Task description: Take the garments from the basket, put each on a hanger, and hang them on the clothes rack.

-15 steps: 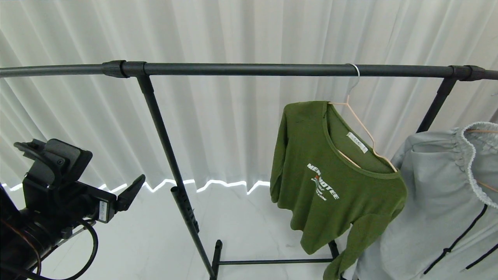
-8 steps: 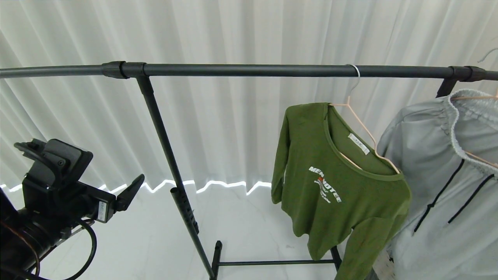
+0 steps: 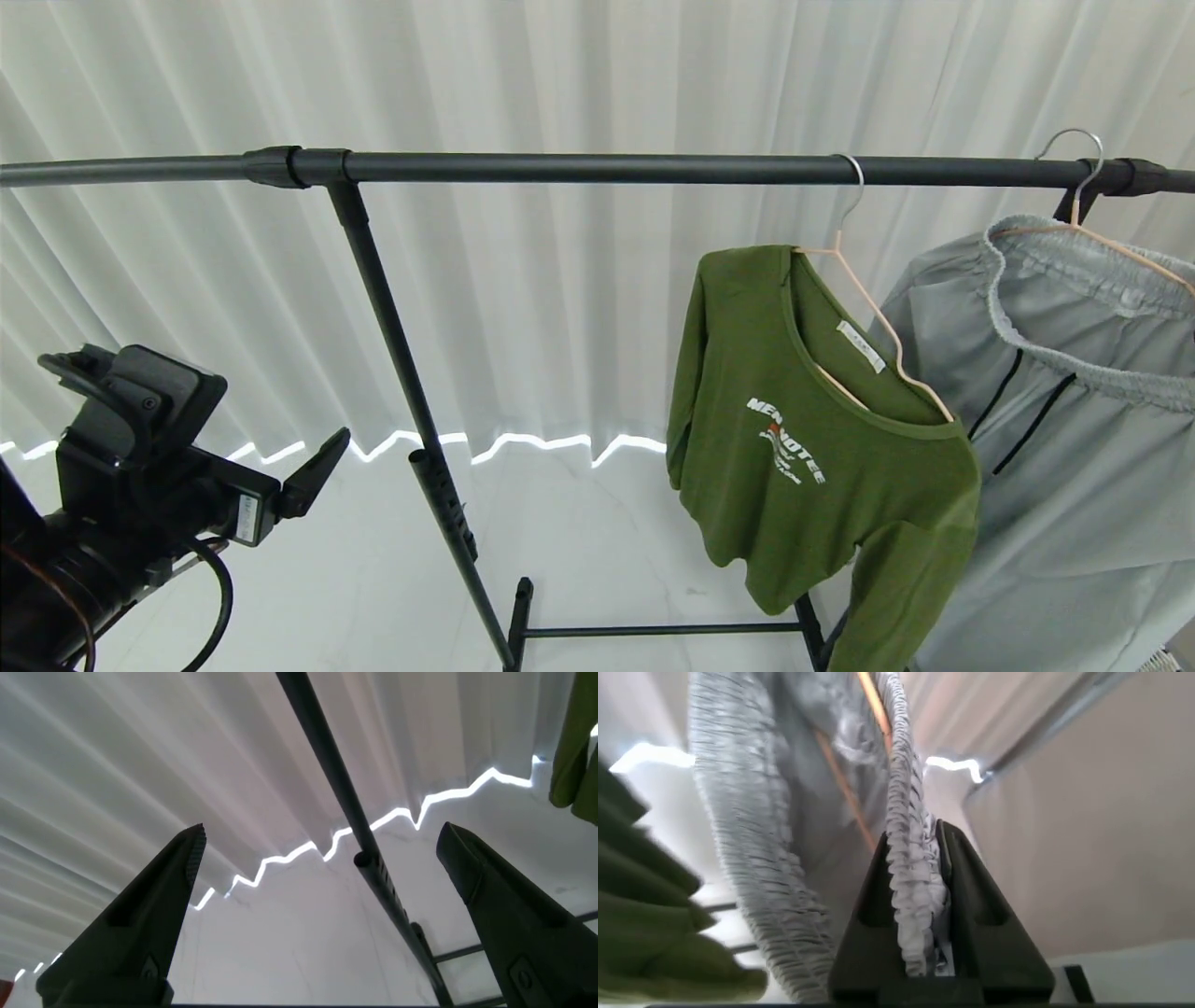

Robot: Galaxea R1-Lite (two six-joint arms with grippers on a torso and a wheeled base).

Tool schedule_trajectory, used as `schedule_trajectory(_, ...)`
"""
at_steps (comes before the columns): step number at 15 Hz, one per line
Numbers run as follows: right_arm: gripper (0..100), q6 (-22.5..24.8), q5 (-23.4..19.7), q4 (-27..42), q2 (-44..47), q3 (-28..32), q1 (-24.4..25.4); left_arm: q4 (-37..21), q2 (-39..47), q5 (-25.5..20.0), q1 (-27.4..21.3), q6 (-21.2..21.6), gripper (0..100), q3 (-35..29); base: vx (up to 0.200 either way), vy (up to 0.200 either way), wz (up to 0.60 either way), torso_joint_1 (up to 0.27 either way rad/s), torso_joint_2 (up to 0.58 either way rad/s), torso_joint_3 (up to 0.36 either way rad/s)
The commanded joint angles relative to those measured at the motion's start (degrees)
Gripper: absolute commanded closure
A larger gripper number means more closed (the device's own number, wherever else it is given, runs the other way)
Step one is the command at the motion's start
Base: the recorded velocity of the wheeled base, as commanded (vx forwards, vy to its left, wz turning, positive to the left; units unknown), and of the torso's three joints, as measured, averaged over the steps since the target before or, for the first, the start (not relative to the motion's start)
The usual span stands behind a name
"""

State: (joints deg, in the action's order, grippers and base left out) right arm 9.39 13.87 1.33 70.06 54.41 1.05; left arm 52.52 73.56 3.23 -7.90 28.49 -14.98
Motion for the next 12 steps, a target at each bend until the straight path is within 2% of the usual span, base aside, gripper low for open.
schedule_trajectory(1,100,-0.07,0.01,-0.1,2.19,0.44,1.15,0.04,-0.08,0.02,-0.01,-0.01,0,0.04,0.0,0.0,0.0,0.0,0.0,0.0)
schedule_trajectory(4,100,-1.83,0.1,-2.03,4.91,2.02,1.15,0.04,-0.08,0.02,-0.01,-0.01,0,0.13,0.0,0.0,0.0,0.0,0.0,0.0)
schedule_trajectory(8,100,-1.83,0.1,-2.12,5.7,2.28,1.24,0.04,-0.08,0.02,-0.01,-0.1,0,0.13,0.0,0.0,0.0,0.0,0.0,0.0)
schedule_trajectory(9,0,-1.92,0.1,-1.86,5.26,2.11,1.24,0.04,-0.17,0.02,-0.01,-0.01,0,0.04,0.0,0.0,0.0,0.0,0.0,0.0)
schedule_trajectory(12,0,-2.27,0.01,-2.21,3.94,1.67,1.32,0.04,-0.17,0.02,-0.01,-0.1,0,0.04,0.0,0.0,0.0,0.0,0.0,0.0)
